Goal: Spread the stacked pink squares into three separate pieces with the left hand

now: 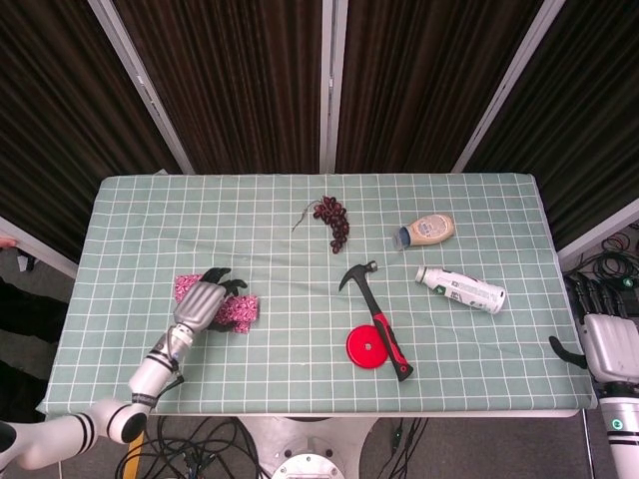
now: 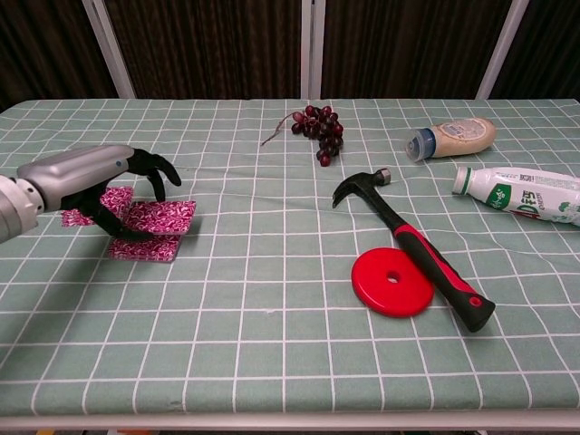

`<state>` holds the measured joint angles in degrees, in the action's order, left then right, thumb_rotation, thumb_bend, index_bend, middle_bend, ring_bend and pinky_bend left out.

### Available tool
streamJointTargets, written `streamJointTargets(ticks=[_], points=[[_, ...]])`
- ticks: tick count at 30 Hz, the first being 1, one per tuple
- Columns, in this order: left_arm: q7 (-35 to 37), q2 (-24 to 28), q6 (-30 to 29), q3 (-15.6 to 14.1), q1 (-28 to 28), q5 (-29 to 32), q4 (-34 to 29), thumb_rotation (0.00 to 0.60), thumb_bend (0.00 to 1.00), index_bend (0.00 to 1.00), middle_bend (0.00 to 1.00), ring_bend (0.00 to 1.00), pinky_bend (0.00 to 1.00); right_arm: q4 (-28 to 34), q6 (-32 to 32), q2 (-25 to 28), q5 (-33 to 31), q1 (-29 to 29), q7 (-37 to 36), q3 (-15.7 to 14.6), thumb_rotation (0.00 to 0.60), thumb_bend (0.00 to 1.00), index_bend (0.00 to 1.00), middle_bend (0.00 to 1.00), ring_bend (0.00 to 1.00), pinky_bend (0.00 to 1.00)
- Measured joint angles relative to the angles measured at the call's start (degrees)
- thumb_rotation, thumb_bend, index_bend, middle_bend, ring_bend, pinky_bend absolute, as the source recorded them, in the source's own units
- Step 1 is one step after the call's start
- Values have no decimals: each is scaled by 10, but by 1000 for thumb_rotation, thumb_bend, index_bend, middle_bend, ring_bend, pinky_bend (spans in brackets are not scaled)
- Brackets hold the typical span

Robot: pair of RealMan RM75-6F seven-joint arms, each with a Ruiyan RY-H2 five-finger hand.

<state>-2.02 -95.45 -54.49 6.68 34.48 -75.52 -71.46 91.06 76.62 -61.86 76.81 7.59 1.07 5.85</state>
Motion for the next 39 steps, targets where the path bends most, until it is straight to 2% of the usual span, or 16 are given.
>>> streamJointTargets(ticks=[6, 13, 22, 28, 30, 39], points=[[-6, -21, 31, 24, 32, 18, 27, 600, 250, 266, 425, 103, 100, -1, 0, 2, 0, 0, -4, 1, 600, 165, 0, 0, 0, 0], [-3, -70, 58, 39, 63, 34, 100, 600, 250, 266, 426, 103, 100, -7, -1, 3, -4, -1, -14, 2, 600, 165, 0, 0, 0, 0], [33, -116, 55, 49, 85, 27, 180, 600, 248, 264, 400, 103, 101, -19, -6, 2, -10, -3, -27, 4, 600, 165, 0, 0, 0, 0], [53, -114, 52, 47, 88, 18, 182, 600, 155, 176, 205, 77, 99, -22, -6, -1, -7, -3, -28, 2, 600, 165, 0, 0, 0, 0], [61, -110, 53, 44, 88, 14, 179, 600, 123, 159, 172, 66, 97, -22, -5, -1, -6, -3, -28, 2, 600, 165, 0, 0, 0, 0], [65, -84, 34, 37, 84, -1, 149, 600, 91, 156, 169, 63, 96, -20, -5, 0, -6, -3, -28, 3, 600, 165, 0, 0, 0, 0]])
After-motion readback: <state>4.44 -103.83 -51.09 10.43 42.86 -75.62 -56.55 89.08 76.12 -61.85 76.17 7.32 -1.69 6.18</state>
